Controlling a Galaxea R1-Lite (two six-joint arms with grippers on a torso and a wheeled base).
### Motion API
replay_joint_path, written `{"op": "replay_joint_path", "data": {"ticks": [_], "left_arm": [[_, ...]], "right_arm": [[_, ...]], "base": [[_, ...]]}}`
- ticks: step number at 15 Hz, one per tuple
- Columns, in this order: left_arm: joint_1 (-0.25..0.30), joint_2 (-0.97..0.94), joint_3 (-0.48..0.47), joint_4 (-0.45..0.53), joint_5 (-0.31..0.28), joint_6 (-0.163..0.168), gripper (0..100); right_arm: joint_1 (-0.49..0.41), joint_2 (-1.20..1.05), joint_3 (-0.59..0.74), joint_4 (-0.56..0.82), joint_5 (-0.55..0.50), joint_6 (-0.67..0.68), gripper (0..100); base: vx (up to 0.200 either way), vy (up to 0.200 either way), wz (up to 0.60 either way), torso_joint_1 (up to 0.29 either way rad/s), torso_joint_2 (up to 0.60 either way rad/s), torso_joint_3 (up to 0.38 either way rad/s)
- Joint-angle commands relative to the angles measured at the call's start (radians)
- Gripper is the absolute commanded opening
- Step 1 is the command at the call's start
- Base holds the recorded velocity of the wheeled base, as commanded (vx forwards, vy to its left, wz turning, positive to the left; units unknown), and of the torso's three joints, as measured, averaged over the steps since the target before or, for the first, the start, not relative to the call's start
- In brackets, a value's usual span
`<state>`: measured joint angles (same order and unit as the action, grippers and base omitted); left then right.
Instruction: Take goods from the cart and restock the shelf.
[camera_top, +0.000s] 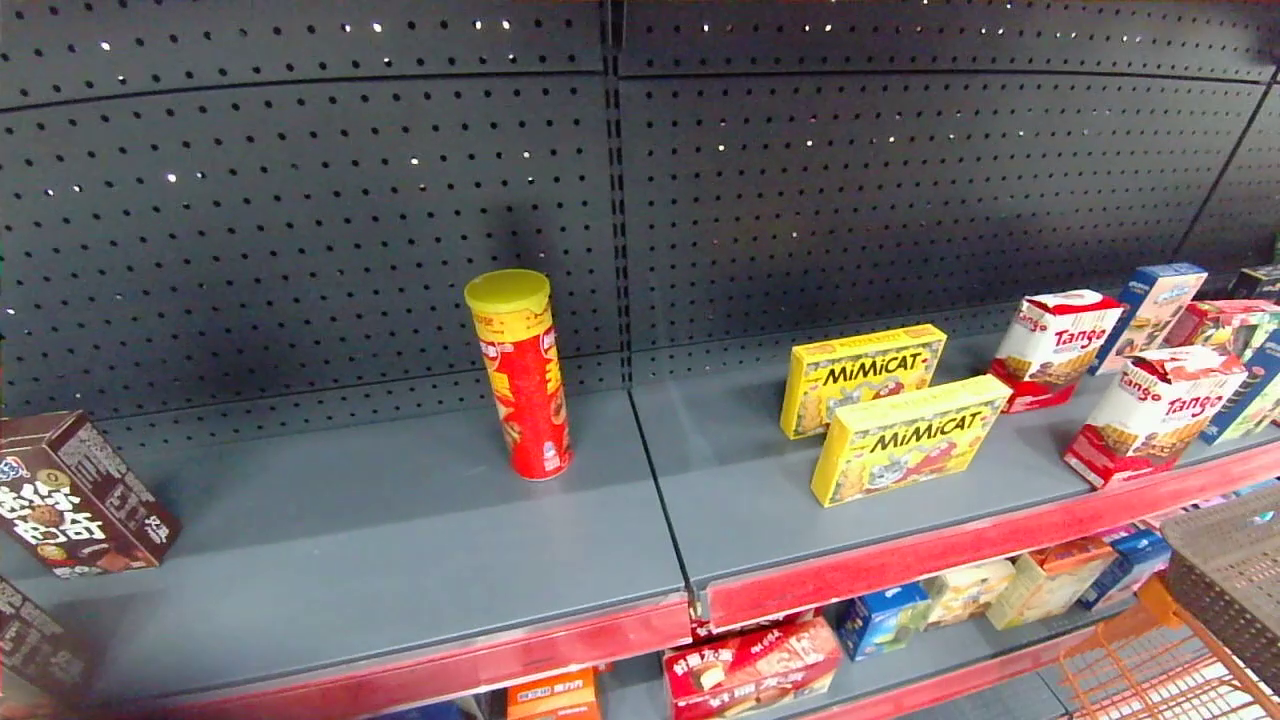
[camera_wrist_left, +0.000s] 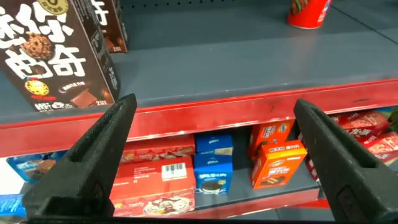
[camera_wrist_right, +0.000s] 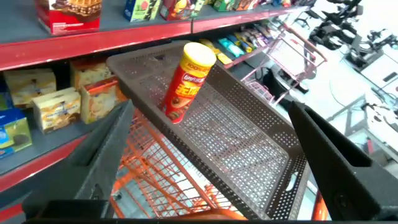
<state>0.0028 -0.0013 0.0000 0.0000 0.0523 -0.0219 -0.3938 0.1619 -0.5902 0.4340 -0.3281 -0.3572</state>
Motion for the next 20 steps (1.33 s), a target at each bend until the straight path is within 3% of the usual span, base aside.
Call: {"op": "replay_joint_path", "data": {"ticks": [1, 13, 20], "left_arm": [[0.0, 0.001, 0.0, 0.0, 0.001, -0.001, 100], [0.0, 0.001, -0.002, 0.0, 0.0, -0.001, 100], [0.0, 0.001, 0.0, 0.0, 0.0, -0.001, 100]], "right_arm": [[0.004, -0.004, 0.003, 0.0, 0.0, 0.0, 100], [0.006, -0.019, 0.021, 0.0, 0.0, -0.002, 100], [0.01, 0.011, 0.056, -0.003, -0.003, 0.017, 100]], "base": [[0.0, 0.0, 0.0, 0.0, 0.0, 0.0], [0.0, 0.0, -0.55, 0.003, 0.0, 0.003], [0.0, 0.0, 0.0, 0.0, 0.0, 0.0]]}}
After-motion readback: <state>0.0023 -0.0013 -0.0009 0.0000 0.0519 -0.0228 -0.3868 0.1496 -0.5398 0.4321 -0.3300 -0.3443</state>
